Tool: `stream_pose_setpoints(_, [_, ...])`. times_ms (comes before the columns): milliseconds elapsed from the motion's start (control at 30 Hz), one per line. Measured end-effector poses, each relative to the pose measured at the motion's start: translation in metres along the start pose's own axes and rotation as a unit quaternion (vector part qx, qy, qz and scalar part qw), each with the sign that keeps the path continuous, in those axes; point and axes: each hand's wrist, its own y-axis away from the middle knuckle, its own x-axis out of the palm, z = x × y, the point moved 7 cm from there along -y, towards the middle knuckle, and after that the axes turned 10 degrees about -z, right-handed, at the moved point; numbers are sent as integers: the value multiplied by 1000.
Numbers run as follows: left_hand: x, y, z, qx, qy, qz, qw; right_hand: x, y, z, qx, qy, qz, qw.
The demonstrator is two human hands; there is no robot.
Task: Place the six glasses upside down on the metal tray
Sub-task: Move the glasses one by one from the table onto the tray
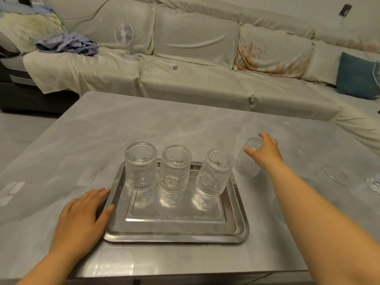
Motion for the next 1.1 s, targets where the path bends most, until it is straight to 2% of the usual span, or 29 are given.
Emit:
stream_pose_setpoints(300, [1,-1,-2,8,-2,0,1000,1,-9,-6,27,4,7,1000])
stream_pose_setpoints(600, [2,-2,1,7,15,-13,1000,-34,15,19,-52,-68,-59,995])
stream_pose_setpoints(733, [1,4,2,3,26,-5,1000,-63,36,44,-85,-135,-83,984])
stream_pose_setpoints(833, [0,11,0,21,32,3,999,-80,56,55,-80,-225,-88,967])
stream_pose_setpoints(967, [4,23,-2,56,19,20,998,-92,89,69,-110,-280,-50,952])
stream_pose_setpoints(1100, [4,29,-2,61,23,22,998,-83,124,76,-151,-256,77,952])
